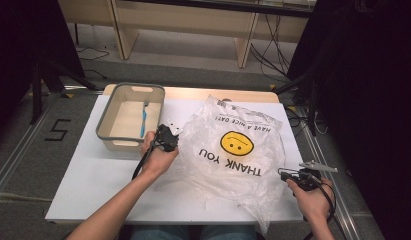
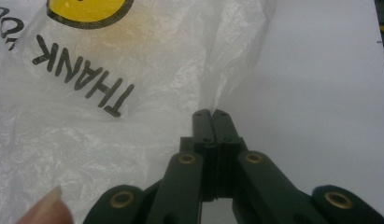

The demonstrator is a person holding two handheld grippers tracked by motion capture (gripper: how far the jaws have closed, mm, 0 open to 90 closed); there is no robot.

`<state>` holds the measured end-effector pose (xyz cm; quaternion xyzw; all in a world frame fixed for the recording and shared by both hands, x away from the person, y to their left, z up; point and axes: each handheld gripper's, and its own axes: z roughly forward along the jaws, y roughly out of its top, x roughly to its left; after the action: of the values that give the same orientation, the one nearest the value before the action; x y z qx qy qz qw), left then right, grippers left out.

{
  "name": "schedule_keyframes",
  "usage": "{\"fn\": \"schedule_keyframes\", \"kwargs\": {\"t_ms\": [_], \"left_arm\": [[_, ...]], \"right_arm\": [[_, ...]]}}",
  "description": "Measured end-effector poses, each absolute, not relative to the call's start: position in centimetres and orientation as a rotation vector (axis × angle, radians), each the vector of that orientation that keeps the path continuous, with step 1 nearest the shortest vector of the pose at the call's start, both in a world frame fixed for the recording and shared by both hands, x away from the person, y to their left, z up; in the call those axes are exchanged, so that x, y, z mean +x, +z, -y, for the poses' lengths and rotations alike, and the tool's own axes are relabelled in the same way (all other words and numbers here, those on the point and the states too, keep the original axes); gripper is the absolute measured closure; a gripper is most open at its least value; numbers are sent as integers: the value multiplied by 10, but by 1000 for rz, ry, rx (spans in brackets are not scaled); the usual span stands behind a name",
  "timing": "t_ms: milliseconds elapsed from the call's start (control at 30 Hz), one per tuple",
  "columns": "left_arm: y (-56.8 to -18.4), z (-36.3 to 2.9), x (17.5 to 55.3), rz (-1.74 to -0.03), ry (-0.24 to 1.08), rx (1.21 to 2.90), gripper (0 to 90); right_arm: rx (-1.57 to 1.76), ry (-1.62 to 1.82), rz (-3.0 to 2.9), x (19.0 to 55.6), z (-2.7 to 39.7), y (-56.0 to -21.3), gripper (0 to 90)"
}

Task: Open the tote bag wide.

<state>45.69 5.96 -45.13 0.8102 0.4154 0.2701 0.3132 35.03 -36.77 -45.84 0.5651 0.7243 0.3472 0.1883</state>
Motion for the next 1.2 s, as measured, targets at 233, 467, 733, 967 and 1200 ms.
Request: {"fn": "schedule_keyframes", "kwargs": {"t_ms": [233,467,733,967,1200], "left_arm": [[-448,-50,471,-1090,766,2130,894],[-448,-45,481,-1059,848,2124,777],[-436,-49,468,-1010,906,2071,356],[-423,-59,445,-1008,739,2043,332],[-425,-63,420,-960,618,2076,302]], "right_arm": [[1607,994,-2007,354,369,-459,900],[1602,993,-2021,354,367,-461,900],[1570,980,-2026,352,366,-462,710],[1437,986,-1983,349,365,-449,506],[1353,1003,-1998,350,358,-442,420]]}}
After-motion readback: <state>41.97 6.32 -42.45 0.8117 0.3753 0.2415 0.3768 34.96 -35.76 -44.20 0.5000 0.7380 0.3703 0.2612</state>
